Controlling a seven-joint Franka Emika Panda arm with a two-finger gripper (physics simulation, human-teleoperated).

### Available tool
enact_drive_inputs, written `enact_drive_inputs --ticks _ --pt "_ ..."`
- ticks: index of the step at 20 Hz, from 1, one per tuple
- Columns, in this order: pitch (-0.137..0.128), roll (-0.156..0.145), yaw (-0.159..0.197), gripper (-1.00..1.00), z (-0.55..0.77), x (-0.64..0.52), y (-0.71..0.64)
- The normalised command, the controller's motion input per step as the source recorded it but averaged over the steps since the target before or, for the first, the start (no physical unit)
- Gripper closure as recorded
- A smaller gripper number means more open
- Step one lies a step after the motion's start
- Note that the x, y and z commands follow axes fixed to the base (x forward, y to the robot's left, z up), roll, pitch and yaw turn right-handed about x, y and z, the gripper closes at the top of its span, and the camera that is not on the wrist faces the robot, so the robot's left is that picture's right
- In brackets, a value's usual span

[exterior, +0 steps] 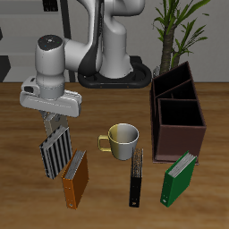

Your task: Place the yellow book into the left desk caddy's front compartment and place the orange book into the left desk caddy's left compartment and place the black book into the left desk caddy's back compartment

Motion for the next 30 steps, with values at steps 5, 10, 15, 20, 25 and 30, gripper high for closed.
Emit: enact_drive_inputs --ticks 5,10,15,20,25,30 --pt "-0.008 0.018 0.021 1.00 0.25 -0.02 0.16" --pt "0.024 -0.056 0.032 1.00 0.52 -0.16 0.38" --pt "0.017 0.005 0.022 1.00 0.40 -0.21 0.49" --pt "0.057 0.033 -0.013 1.00 0.33 -0.24 0.58" --pt "0.040 0.023 0.067 1.00 0.28 -0.25 0.64" --pt "0.031 -0.022 0.017 1.00 0.09 -0.14 0.47"
